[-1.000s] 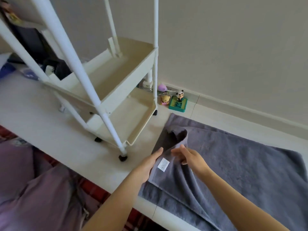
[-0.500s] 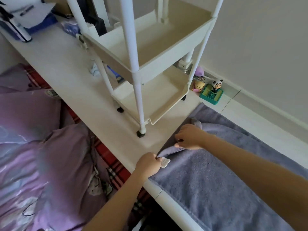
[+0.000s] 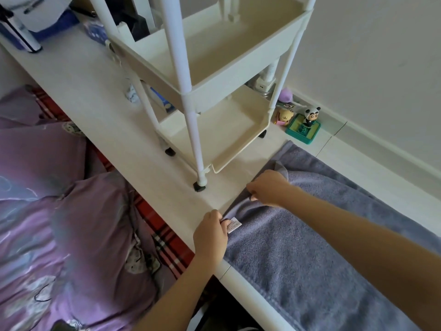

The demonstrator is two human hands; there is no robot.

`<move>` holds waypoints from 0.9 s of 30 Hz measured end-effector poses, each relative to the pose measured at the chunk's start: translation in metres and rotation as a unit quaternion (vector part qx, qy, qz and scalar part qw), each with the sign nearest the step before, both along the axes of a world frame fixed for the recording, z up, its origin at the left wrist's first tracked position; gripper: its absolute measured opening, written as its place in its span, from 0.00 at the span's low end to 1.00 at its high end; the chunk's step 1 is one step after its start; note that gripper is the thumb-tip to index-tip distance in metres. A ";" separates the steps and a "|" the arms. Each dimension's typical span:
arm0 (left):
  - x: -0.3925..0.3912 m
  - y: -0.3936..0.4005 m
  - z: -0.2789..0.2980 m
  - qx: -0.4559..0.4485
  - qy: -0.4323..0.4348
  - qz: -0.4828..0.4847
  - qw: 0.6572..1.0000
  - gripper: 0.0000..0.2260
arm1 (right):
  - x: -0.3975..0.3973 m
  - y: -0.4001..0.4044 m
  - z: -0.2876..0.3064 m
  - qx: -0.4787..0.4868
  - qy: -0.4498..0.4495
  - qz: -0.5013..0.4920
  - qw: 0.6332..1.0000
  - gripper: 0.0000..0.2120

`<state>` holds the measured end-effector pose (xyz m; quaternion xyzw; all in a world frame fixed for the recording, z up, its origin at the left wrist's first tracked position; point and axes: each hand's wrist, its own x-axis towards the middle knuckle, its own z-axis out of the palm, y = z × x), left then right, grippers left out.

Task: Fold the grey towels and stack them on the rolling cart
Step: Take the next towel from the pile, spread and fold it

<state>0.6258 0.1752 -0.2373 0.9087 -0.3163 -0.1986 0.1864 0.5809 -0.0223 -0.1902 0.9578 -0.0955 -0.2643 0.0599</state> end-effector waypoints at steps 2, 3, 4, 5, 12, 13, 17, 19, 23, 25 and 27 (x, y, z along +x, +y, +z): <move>-0.003 -0.001 -0.003 -0.021 -0.033 -0.005 0.999 0.09 | 0.001 0.001 -0.004 -0.026 -0.005 -0.058 0.998 0.11; -0.005 -0.001 -0.004 -0.027 -0.053 -0.017 0.998 0.10 | 0.001 0.004 -0.007 -0.035 -0.010 -0.070 0.997 0.12; -0.006 -0.002 -0.006 -0.033 -0.073 -0.027 0.996 0.12 | 0.001 0.006 -0.013 -0.040 -0.017 -0.064 0.997 0.12; -0.007 -0.003 -0.010 -0.039 -0.092 -0.039 0.994 0.12 | 0.000 0.008 -0.018 -0.044 -0.030 -0.048 0.997 0.11; -0.016 -0.005 -0.017 -0.073 -0.138 -0.070 0.985 0.20 | -0.016 0.000 -0.017 0.005 -0.081 -0.017 0.997 0.18; -0.018 -0.011 -0.015 -0.073 -0.143 -0.094 0.982 0.20 | -0.015 0.001 -0.019 0.006 -0.083 -0.015 0.996 0.17; -0.029 -0.026 -0.021 -0.036 -0.142 -0.210 0.967 0.25 | -0.010 -0.003 -0.023 0.020 -0.089 -0.018 0.996 0.15; -0.030 -0.024 -0.029 -0.018 -0.138 -0.221 0.965 0.28 | -0.010 -0.011 -0.018 0.032 -0.069 -0.001 0.997 0.16; -0.030 -0.024 -0.033 -0.018 -0.148 -0.220 0.964 0.29 | -0.019 -0.043 0.010 0.079 0.037 -0.015 0.996 0.16; -0.030 -0.025 -0.034 -0.017 -0.152 -0.217 0.964 0.29 | -0.025 -0.065 0.019 0.086 0.087 -0.024 0.992 0.15; -0.030 -0.024 -0.035 -0.009 -0.152 -0.215 0.965 0.30 | -0.031 -0.086 0.024 0.057 0.101 -0.029 0.993 0.17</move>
